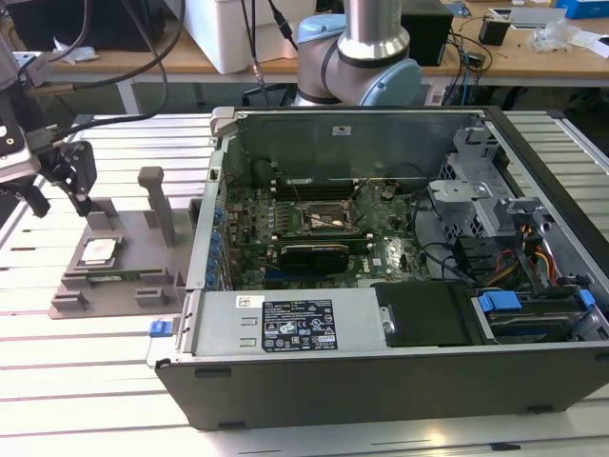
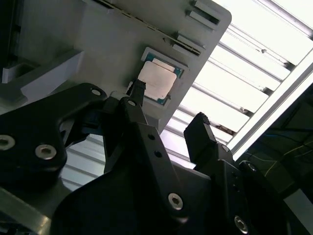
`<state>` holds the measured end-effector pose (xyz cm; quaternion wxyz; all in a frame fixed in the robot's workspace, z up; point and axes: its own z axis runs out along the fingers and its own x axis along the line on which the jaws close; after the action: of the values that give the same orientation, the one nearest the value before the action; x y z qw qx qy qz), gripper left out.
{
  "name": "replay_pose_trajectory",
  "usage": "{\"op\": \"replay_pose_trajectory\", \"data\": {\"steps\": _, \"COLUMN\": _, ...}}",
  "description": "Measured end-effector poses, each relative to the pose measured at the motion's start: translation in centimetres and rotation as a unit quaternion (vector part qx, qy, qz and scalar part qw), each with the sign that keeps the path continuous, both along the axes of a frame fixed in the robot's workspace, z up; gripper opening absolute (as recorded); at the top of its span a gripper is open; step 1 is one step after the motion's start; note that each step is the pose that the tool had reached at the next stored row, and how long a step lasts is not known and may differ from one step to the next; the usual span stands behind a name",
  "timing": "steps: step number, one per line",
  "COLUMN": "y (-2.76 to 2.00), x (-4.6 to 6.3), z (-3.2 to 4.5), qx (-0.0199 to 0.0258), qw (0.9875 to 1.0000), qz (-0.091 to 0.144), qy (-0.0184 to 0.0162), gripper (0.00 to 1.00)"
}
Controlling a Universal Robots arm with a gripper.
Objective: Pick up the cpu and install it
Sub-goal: 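Pick up the cpu and move it towards the insertion slot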
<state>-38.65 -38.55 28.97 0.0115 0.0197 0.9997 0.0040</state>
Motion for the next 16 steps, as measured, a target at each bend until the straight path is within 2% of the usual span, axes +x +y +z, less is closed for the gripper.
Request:
{"op": "replay_pose_trajectory", "data": {"steps": 5, "y": 0.0, "x": 0.0, "z": -0.63, "qx": 0.0, "qw": 1.0, "qz": 0.0, "qy": -0.0001, "gripper": 0.6}}
{"op": "replay_pose_trajectory", "data": {"steps": 16, "y": 0.0, "x": 0.0, "z": -1.32, "qx": 0.0, "qw": 1.0, "qz": 0.0, "qy": 0.0, "gripper": 0.6}}
